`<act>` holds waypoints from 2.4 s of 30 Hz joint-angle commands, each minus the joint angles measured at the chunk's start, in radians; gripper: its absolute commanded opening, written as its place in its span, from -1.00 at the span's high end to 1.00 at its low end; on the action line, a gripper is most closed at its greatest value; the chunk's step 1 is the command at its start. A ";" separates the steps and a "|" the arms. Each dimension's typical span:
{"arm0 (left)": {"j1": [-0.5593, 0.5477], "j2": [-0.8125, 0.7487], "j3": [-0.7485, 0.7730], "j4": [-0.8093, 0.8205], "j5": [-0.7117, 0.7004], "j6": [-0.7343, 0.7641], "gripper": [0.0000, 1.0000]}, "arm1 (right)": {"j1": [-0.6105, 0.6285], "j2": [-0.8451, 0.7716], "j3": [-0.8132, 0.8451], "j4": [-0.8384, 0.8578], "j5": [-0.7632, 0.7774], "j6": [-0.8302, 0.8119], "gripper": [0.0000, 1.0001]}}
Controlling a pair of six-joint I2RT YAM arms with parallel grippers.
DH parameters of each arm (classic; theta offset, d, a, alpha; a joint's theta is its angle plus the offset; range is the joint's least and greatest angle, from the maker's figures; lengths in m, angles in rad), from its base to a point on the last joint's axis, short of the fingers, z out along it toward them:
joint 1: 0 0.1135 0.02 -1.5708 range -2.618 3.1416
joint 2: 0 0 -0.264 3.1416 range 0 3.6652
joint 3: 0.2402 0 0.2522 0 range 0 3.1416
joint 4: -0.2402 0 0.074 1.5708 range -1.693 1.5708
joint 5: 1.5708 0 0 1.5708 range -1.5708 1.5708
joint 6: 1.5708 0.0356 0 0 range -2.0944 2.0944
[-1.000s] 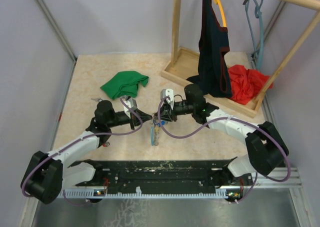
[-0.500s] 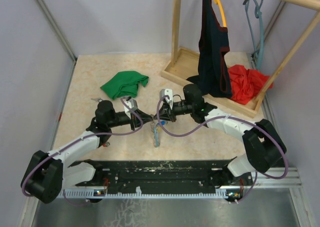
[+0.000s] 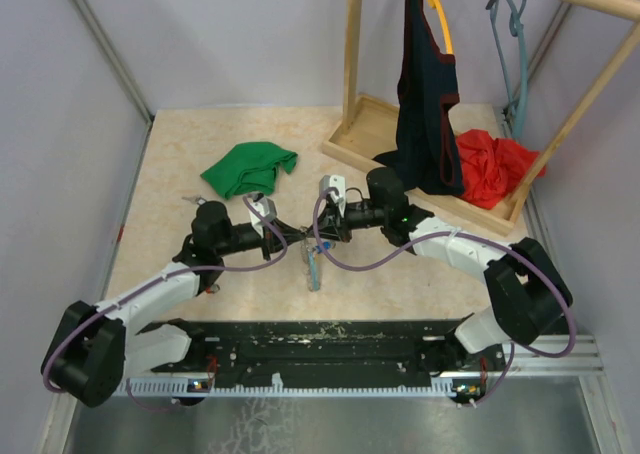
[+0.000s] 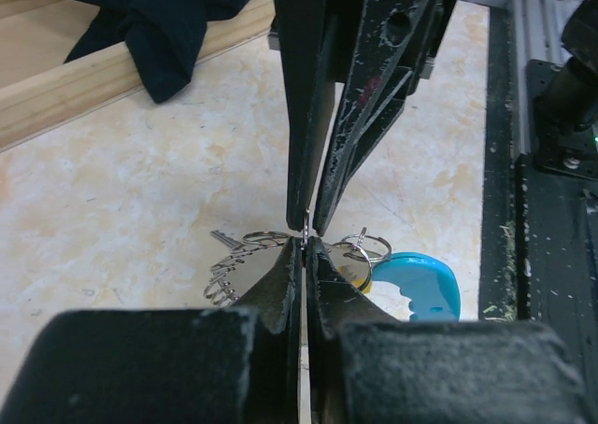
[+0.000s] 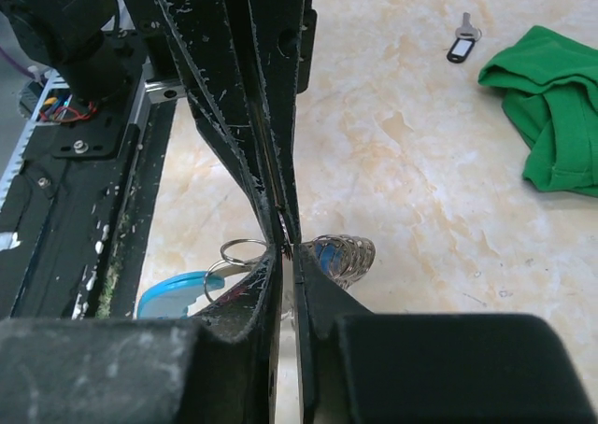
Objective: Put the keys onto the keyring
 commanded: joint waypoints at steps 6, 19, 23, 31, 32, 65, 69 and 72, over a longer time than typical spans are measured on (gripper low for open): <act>-0.007 -0.068 -0.010 -0.045 -0.212 0.030 0.99 | -0.008 -0.077 0.035 -0.146 0.260 0.032 0.50; -0.006 -0.194 -0.092 -0.021 -0.455 0.008 0.99 | 0.082 0.057 0.136 -0.426 0.819 0.384 0.38; -0.006 -0.199 -0.099 -0.017 -0.460 0.008 0.99 | 0.122 0.104 0.148 -0.430 0.961 0.544 0.37; -0.006 -0.202 -0.101 -0.018 -0.455 0.013 0.99 | 0.200 0.194 0.118 -0.305 1.108 0.676 0.40; -0.006 -0.202 -0.103 -0.019 -0.454 0.014 0.99 | 0.206 0.195 0.118 -0.292 1.121 0.675 0.41; -0.006 -0.204 -0.101 -0.012 -0.418 0.016 0.99 | 0.230 0.195 0.156 -0.516 1.173 0.621 1.00; -0.006 -0.205 -0.102 -0.012 -0.408 0.022 0.99 | 0.220 0.101 0.195 -0.753 1.168 0.574 1.00; -0.005 -0.206 -0.101 -0.010 -0.401 0.024 0.99 | 0.202 0.038 0.220 -0.935 1.162 0.555 1.00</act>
